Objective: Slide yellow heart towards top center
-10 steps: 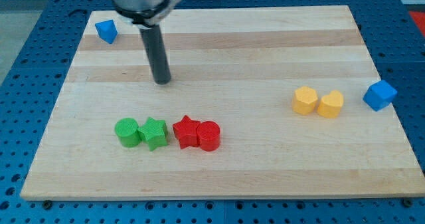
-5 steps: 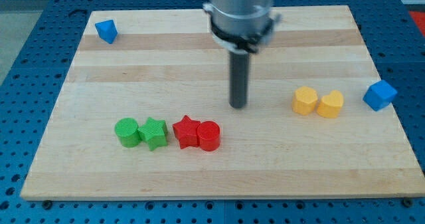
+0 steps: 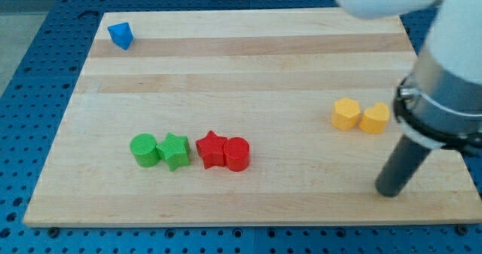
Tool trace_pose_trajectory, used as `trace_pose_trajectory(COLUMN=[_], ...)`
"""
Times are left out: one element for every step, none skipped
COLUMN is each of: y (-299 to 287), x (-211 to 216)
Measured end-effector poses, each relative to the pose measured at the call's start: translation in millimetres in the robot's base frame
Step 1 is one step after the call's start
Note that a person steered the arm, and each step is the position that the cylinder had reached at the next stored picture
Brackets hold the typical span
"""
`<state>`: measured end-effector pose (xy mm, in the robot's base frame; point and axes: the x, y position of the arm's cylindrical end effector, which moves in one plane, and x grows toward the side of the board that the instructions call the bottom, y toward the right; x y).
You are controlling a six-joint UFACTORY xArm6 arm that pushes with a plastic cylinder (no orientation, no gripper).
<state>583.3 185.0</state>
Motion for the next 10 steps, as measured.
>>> trace_pose_trajectory(y=[-1,-8,-10,-10,-6,-6,-6,-6,-6,-6], x=[-2,-45,-59,-62,-74,-84,-91,-123,-138,-120])
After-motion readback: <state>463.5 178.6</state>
